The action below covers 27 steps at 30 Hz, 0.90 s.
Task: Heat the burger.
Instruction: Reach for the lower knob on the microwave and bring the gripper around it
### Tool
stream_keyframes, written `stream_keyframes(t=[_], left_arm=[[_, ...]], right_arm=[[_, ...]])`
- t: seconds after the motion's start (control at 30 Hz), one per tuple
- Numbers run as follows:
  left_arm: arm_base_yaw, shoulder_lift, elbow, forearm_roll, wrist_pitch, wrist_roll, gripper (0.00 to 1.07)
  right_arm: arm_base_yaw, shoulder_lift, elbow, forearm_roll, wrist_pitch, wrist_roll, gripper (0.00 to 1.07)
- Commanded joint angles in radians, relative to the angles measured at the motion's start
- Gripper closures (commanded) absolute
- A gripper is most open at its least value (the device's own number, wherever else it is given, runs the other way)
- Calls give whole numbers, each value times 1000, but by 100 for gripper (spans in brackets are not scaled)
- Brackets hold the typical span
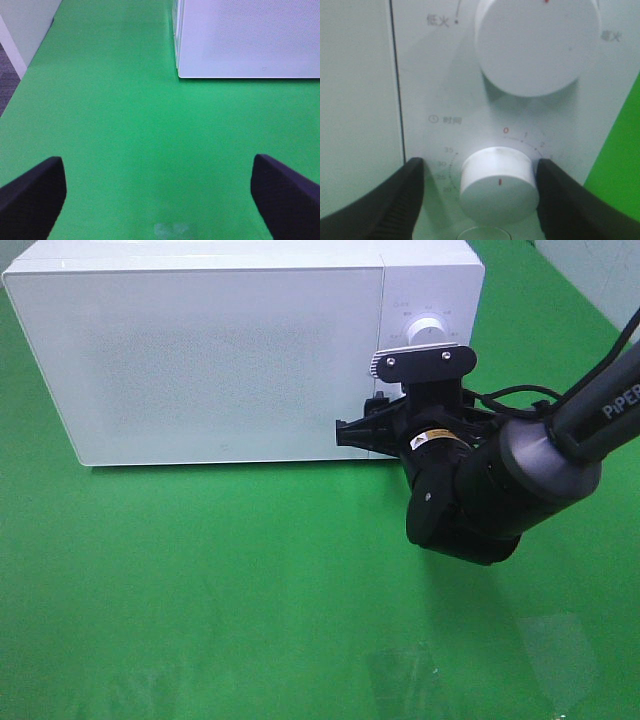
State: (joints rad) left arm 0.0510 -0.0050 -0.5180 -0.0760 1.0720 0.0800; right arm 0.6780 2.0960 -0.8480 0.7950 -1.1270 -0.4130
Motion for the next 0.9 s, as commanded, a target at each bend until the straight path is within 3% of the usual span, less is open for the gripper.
stream_keyframes(t=[0.03,0.07,0.1,0.13,0.17,0.2,0.5,0.57,0.6,0.63,0.73,0.87,0.9], left_arm=[[3,-16,1,-3,-4,-1,12],[3,-16,1,-3,-4,-1,12],[3,-16,1,-3,-4,-1,12],[3,-16,1,-3,-4,-1,12],[3,-16,1,-3,-4,-1,12],[3,-16,1,-3,-4,-1,12],[3,-16,1,-3,-4,-1,12],[3,-16,1,-3,-4,-1,12],[3,-16,1,-3,-4,-1,12],[3,-16,1,-3,-4,-1,12],[3,-16,1,-3,-4,-1,12],[3,-16,1,-3,-4,-1,12],[3,-16,1,-3,-4,-1,12]], right_arm=[[-8,-14,-10,5,-42,-5,74],[-8,-14,-10,5,-42,-5,74],[-8,-14,-10,1,-40,-3,90],[-8,-14,-10,-2,-39,-1,97],[-8,-14,-10,-2,-39,-1,97],[-8,-14,-10,-12,-39,23,107],[-8,-14,-10,-59,-42,217,107],[-8,-14,-10,-133,-50,548,107],[-8,-14,-10,-133,-50,548,107],[-8,-14,-10,-172,-65,754,107],[-8,-14,-10,-197,-78,862,107],[-8,-14,-10,-285,-176,1352,107],[-8,-14,-10,-285,-176,1352,107]])
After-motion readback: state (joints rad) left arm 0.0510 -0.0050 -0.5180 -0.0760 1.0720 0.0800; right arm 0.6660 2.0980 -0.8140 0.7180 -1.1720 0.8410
